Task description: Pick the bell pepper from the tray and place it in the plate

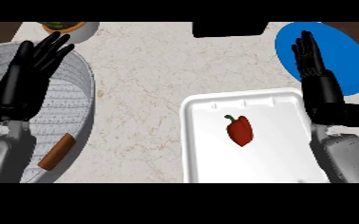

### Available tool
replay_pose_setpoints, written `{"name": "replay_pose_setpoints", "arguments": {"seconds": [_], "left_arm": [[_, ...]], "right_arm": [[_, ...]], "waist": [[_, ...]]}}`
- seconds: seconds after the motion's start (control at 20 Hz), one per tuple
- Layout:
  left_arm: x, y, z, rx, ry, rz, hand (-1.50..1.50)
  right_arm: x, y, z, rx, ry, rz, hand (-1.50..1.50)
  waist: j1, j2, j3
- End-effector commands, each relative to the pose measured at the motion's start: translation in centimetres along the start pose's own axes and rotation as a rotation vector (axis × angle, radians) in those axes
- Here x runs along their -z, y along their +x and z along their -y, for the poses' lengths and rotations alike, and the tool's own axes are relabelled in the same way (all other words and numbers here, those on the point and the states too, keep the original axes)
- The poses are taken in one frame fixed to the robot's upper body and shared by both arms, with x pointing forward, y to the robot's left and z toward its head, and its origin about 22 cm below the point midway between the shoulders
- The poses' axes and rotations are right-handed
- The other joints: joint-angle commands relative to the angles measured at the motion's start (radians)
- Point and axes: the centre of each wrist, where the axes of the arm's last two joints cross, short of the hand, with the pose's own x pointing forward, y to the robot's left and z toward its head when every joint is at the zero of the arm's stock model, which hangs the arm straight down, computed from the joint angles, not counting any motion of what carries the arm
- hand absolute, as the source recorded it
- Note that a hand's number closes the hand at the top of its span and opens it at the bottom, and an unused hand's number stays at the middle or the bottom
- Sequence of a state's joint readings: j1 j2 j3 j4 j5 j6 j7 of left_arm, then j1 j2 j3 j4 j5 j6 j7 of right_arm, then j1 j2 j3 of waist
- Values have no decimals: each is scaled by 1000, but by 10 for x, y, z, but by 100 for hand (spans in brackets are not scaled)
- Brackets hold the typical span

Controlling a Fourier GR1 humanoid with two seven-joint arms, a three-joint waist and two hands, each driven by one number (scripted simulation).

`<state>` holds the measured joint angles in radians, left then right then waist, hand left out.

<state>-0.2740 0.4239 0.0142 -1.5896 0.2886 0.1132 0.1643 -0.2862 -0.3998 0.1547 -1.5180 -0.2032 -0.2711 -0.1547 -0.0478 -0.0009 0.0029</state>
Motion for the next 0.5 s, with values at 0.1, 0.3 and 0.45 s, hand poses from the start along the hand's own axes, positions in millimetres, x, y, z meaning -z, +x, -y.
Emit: {"name": "replay_pose_setpoints", "arguments": {"seconds": [0.1,0.3,0.45], "left_arm": [[-27,-40,14,55,-52,-61,0],[-30,-56,7,76,-40,-129,0],[-65,-102,17,74,-44,-198,0]], "right_arm": [[-5,2,-65,76,109,-166,150],[5,-5,-21,-510,236,-56,150],[-36,-13,-125,-133,-88,-126,-150]], "waist": [[67,1,-4],[73,-8,-48],[53,5,-6]]}}
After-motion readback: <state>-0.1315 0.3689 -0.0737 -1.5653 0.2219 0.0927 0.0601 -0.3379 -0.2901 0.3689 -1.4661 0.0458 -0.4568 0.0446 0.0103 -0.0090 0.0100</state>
